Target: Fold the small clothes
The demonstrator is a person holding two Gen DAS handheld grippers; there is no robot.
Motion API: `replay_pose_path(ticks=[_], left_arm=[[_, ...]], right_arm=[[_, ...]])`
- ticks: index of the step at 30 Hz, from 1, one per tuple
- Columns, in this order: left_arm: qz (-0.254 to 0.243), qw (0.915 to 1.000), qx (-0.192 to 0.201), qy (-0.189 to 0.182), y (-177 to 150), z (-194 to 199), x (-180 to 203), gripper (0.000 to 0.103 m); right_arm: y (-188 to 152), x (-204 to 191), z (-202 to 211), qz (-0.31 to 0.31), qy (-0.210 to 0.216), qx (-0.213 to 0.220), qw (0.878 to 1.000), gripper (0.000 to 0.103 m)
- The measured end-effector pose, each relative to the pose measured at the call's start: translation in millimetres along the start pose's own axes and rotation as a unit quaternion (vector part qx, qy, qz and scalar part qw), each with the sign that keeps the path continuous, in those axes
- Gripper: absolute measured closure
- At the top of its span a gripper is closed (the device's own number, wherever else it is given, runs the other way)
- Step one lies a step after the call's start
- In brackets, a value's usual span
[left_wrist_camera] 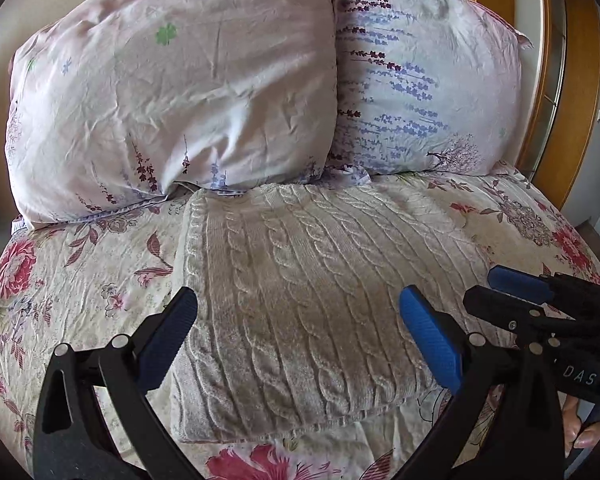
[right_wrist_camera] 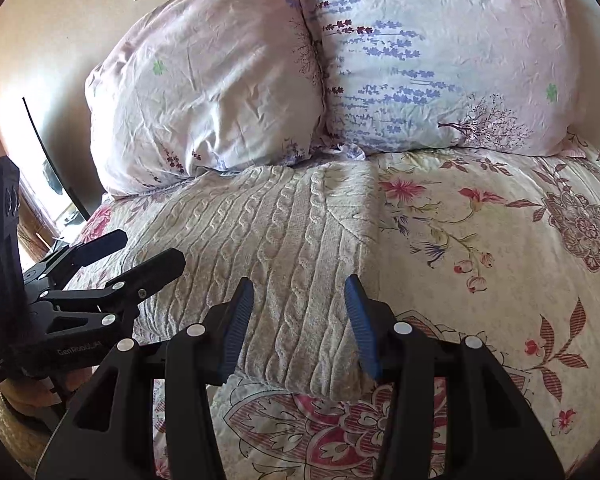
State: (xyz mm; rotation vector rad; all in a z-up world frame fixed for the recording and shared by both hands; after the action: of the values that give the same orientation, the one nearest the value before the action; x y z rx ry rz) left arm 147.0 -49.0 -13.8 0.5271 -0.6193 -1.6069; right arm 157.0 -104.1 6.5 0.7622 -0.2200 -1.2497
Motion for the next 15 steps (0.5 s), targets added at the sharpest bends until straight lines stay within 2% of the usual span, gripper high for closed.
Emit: replay_pose_path(ticks=[15], left_arm=[[-0.023,0.9994,-0.009,0.023,-10,-19,5,0.002]], right_arm=[[-10,0,-25,0.032,-0.041,-0.046,0.998,0.051]])
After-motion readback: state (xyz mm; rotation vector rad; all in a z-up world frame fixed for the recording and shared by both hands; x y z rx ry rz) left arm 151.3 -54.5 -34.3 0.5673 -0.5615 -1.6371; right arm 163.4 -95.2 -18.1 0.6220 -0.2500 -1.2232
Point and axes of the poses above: each gripper's, at about its wrist camera, not at the fingertips, and z roughly against the way its jaws point, x to its right, y to its top, the point moved 4 cm from there along -z, roughly the way its jaws point, and after that the axes turned 8 degrees about -x, right-handed, at the moved point
